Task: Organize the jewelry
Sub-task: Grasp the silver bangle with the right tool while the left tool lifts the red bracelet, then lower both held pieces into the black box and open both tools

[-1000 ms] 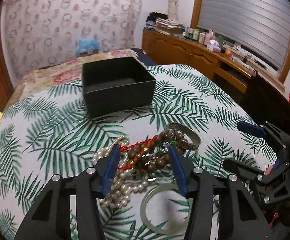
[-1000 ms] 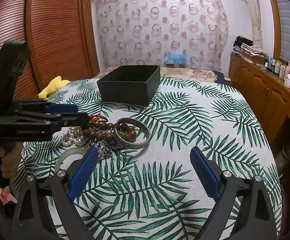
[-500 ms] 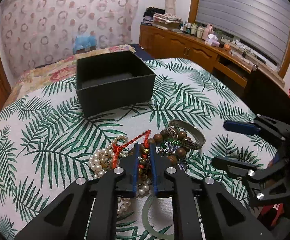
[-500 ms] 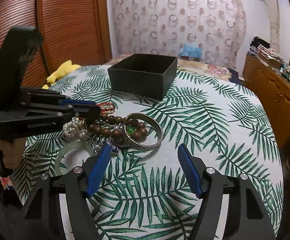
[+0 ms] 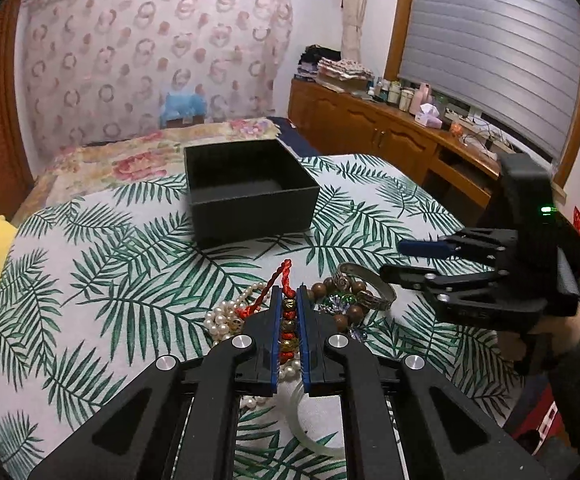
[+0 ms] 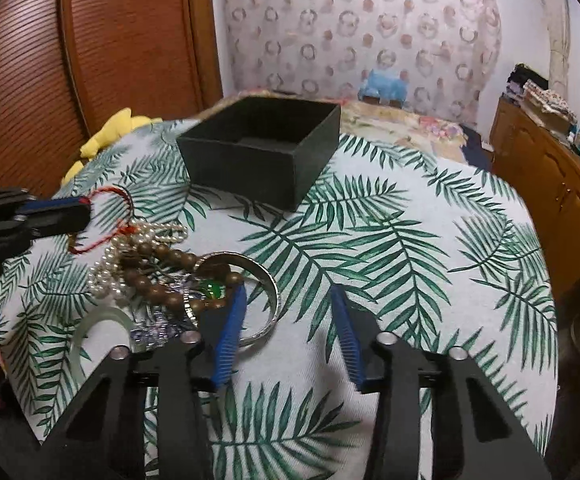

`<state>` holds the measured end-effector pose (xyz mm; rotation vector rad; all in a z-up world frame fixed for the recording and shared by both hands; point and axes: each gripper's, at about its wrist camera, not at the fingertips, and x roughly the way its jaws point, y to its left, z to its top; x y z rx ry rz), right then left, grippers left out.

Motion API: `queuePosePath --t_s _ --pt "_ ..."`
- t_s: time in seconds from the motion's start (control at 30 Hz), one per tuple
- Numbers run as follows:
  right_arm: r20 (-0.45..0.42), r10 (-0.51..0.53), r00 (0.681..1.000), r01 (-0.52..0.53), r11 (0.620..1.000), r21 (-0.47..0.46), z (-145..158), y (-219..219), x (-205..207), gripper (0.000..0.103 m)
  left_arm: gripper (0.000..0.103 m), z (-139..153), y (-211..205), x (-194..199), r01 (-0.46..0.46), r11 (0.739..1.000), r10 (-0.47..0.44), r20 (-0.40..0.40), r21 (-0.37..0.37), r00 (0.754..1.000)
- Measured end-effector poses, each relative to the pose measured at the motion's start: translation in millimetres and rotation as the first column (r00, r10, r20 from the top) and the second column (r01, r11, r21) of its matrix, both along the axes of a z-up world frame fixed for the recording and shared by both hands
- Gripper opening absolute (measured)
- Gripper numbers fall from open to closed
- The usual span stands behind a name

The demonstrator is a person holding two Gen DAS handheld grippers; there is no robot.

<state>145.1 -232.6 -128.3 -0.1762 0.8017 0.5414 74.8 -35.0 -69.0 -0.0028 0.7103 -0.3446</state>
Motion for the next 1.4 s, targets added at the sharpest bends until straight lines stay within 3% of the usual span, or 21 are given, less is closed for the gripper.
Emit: queuePosePath --t_s 0.2,0.4,0.43,0.47,0.7,1.1,1.4 --pt "-0.078 0.029 0.997 -0.030 0.999 -0.013 -17.2 7.9 16.4 0.033 0.006 -0.8 6.9 -2.4 -0.016 1.000 0.016 0.003 -0.016 1.000" --pt "-0.061 0.044 0.997 -0.047 0.998 -0.052 -17.0 15.9 18.8 0.019 0.006 -8.8 12.5 -5.0 -0.030 0.999 0.030 -0.013 -0.023 0.999" --pt "-0.057 0.054 0.997 -0.058 0.997 -0.057 -17.1 16.9 17.5 0.009 0.006 -9.1 13.5 -4.9 -0.032 0.999 0.032 -0.013 -0.021 0.999" --pt "-0.060 0.065 0.996 -0.068 0.996 -0.055 -17.3 17.1 17.4 0.007 0.006 -9.5 15.2 -4.0 -0.035 0.999 0.035 -0.015 -0.022 0.999" --pt "-0.032 0.070 0.997 -0.071 0.996 -0.053 -10.0 16.2 21.7 0.006 0.006 -6.2 17.3 2.1 -0.040 0.999 0.040 -0.007 -0.007 0.999" --pt "0.103 0.052 0.993 -0.047 0.998 -0.050 53.2 35.2 68.8 0.005 0.006 18.6 20.5 34.6 -0.061 0.997 0.059 0.049 0.046 0.997" --pt "0.131 0.028 0.991 -0.027 1.000 -0.011 60.2 58.4 112.2 0.005 0.006 36.4 18.0 66.9 -0.068 0.993 0.060 0.087 0.096 0.994"
